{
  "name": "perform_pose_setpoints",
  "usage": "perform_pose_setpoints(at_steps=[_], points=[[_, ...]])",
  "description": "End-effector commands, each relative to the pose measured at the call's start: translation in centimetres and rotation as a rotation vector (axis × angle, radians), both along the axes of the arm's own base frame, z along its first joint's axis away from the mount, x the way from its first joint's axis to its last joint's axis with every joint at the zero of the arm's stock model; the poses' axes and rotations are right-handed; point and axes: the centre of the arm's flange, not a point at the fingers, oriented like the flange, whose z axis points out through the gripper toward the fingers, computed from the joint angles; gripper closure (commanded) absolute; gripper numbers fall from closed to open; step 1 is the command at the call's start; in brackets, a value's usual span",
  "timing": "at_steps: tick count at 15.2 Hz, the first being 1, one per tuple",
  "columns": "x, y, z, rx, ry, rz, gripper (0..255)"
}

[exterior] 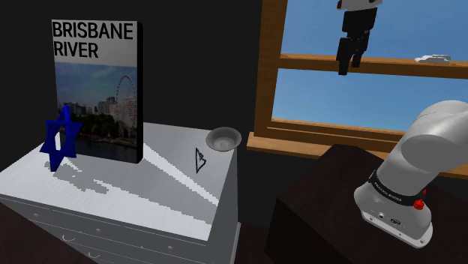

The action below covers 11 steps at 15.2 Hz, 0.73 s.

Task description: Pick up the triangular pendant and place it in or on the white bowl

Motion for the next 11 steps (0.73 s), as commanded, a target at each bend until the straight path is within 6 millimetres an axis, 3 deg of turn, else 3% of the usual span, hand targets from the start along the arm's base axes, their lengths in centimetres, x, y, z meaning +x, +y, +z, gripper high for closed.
perform_pose_setpoints(at_steps=[1,11], points=[[0.0,0.0,0.0,0.0,0.0,0.0,0],[6.1,10.1,-6.2,-0.03,-0.017,-0.014,0]])
